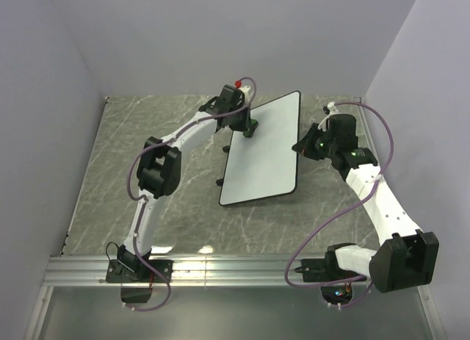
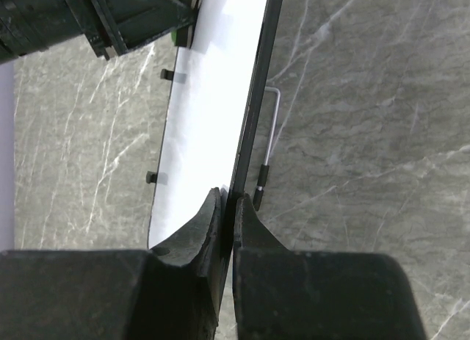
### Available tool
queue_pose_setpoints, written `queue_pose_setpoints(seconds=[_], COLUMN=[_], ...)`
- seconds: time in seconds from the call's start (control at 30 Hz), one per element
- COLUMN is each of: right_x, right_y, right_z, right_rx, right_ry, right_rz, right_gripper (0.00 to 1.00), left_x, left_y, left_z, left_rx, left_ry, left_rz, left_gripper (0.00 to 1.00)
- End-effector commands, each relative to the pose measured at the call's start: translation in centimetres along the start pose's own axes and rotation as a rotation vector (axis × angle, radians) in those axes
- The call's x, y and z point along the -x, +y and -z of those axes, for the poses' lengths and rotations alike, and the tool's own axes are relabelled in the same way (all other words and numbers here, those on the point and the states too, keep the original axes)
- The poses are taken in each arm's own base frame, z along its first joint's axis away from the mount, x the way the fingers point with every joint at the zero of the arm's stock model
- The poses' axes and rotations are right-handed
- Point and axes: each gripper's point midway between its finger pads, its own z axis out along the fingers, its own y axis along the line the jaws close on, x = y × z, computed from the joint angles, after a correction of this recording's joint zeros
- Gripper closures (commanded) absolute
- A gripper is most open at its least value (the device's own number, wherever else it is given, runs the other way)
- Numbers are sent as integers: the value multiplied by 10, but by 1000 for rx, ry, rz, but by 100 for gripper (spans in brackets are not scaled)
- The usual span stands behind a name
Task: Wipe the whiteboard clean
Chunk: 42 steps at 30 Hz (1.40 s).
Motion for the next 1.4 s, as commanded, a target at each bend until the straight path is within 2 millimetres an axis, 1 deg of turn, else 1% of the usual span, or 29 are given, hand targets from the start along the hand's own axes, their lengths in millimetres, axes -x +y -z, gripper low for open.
queue_pose_setpoints(seconds=[0.0,0.1,0.13,0.17,0.2,0.27,0.3,0.33,0.37,0.4,0.43,0.5,0.6,0.73,0.8,0.83,0.9,0.93,0.97,1.0,1.03,1.13,1.17,1.2,1.23,1.27,1.3,1.33,1.37], right_x=[-60,-56,-56,-55,-56,-55,-54,-53,-53,-52,-52,-53,-51,-48,-45,-44,-42,-41,-41,-40,-40,-39,-39,-38,-36,-37,-35,-35,-34], right_y=[24,25,24,25,24,24,23,24,23,24,24,25,26,28,30,31,31,32,32,32,33,33,33,34,34,33,33,33,33], right_z=[7,9,9,9,8,8,7,7,6,6,5,3,1,2,4,5,8,9,9,11,12,14,15,16,17,17,17,17,17], right_rx=[151,145,142,144,141,139,138,137,136,138,139,148,155,157,161,162,161,163,162,162,165,164,164,166,165,162,160,160,157], right_ry=[228,218,214,212,216,212,209,207,207,205,205,208,202,190,178,174,163,157,153,145,142,130,129,121,113,112,102,98,96], right_rz=[123,129,132,134,131,135,136,140,139,141,137,132,128,132,136,137,142,145,145,147,149,149,148,151,154,154,154,154,151], right_gripper=[100,100,100,100,100,100,100,100,100,100,100,100,100,100,100,100,100,100,100,100,100,100,100,100,100,100,100,100,100], left_x=[-70,-84,-107,-99,-103,-121,-127,-150,-147,-154,-170,-174,-180,-166,-161,-149,-140,-123,-113,-104,-88,-52,-40,-22,-15,-4,7,17,21], left_y=[-9,-23,-24,-36,-41,-50,-53,-53,-62,-68,-73,-83,-89,-94,-85,-86,-72,-74,-72,-64,-63,-51,-52,-36,-29,-26,-15,-8,-3], left_z=[0,27,34,54,64,90,98,105,118,125,128,136,134,126,119,117,116,118,121,125,130,151,162,172,182,196,207,223,230], left_rx=[-10,-57,-60,-88,-103,-121,-125,-132,-163,-186,-221,-252,-251,-244,-178,-165,-58,-40,-10,48,62,146,142,223,256,271,297,321,327], left_ry=[208,243,290,261,264,291,298,339,321,329,346,334,343,305,300,276,261,222,197,170,129,26,-4,-66,-89,-130,-165,-210,-224], left_rz=[-9,-52,-59,-81,-91,-96,-87,-77,-75,-71,-70,-75,-79,-54,-37,-42,-42,-52,-50,-51,-47,-7,16,40,57,80,108,128,147], left_gripper=[100,100,100,100,100,100,100,100,100,100,100,100,100,100,100,100,100,96,82,77,66,46,44,39,31,30,26,17,17])
